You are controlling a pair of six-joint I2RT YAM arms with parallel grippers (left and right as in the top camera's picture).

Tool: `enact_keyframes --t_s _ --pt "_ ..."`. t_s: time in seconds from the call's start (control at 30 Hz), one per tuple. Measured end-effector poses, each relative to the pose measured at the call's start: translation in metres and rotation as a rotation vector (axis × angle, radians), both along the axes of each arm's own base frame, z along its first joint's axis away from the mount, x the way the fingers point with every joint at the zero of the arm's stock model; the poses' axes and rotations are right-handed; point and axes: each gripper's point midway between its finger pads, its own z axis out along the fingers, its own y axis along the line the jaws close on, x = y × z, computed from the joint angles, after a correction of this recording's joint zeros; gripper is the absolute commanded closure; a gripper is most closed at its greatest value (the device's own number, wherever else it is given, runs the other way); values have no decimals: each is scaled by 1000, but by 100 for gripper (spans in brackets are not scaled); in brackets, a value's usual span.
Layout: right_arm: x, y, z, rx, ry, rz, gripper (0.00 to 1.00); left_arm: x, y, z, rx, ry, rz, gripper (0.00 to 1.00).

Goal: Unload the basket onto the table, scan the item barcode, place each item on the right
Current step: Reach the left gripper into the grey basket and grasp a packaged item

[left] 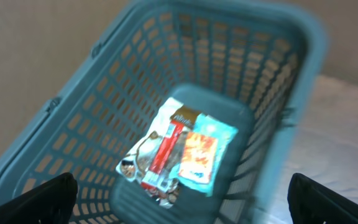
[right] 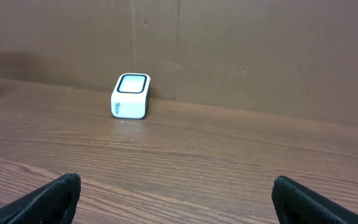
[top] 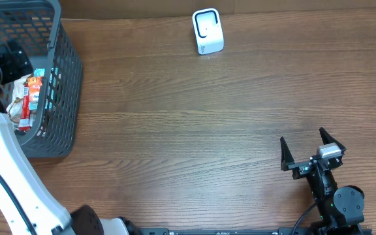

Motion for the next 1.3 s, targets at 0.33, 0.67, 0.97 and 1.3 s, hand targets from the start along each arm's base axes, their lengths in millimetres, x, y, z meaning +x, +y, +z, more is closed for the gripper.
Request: enact_keyframes --t_s 0.33,0.67,0.97,1.3 --pt "0 0 0 0 0 0 0 22 52 -87 -130 163 -54 1" --pt "0 0 0 0 0 0 0 47 52 -144 -232 223 -259 0" --pt "0 0 0 0 0 0 0 59 50 -204 -338 302 -337 0" --pt "0 0 0 0 0 0 0 61 51 -262 -438 389 -337 0"
